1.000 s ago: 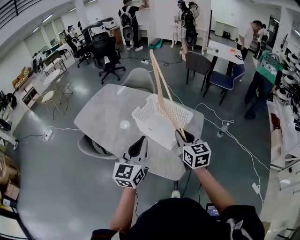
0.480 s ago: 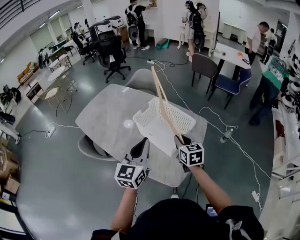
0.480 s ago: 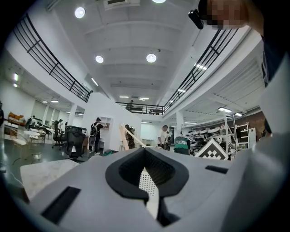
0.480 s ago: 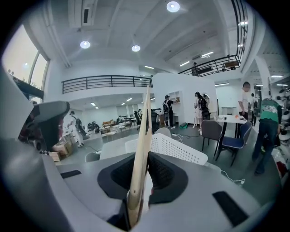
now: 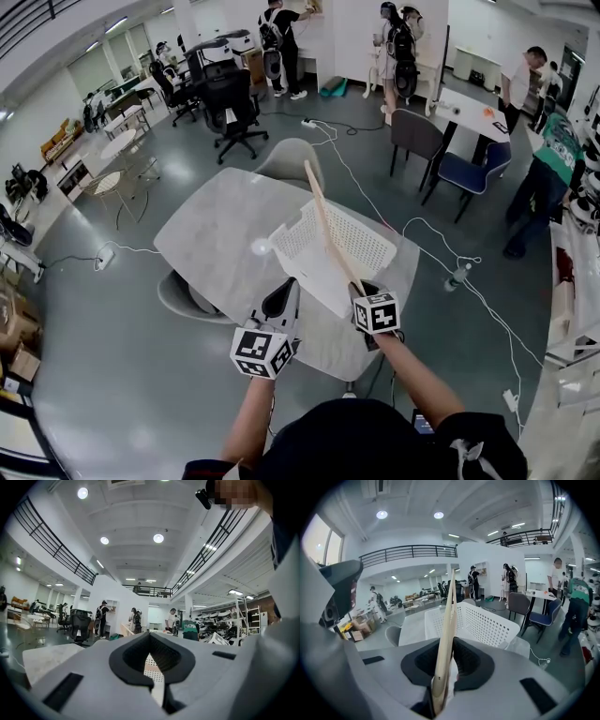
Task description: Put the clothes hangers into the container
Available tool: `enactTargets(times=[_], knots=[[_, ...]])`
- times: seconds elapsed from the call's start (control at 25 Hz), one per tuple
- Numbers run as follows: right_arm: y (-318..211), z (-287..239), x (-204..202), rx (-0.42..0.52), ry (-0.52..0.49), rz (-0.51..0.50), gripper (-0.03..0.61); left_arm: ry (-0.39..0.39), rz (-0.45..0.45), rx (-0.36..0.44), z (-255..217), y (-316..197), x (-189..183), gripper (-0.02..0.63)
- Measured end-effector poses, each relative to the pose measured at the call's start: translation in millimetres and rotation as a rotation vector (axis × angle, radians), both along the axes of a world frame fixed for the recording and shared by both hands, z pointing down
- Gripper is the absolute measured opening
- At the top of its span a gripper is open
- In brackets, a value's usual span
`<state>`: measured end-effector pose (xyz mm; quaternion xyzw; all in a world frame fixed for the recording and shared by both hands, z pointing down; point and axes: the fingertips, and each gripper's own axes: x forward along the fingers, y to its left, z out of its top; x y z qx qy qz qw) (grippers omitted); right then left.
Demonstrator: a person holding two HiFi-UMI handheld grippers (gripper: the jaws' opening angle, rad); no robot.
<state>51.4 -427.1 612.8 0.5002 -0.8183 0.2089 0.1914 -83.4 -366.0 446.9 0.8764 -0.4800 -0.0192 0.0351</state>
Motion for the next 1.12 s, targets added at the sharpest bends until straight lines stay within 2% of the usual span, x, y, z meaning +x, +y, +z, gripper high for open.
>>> enactTargets(times=[0.4,1.12], knots=[[-2.4,24.9,0.8,-0.085,0.045,0.003,0.066,0.004,-0.003,-0.010,6.4,-8.8,5.1,0.005],[1.5,45.7,-0.3,-0.163,0.075,0.015,0.066,0.005,-0.006,-0.018,9.0,-7.9,-0.3,0.005]])
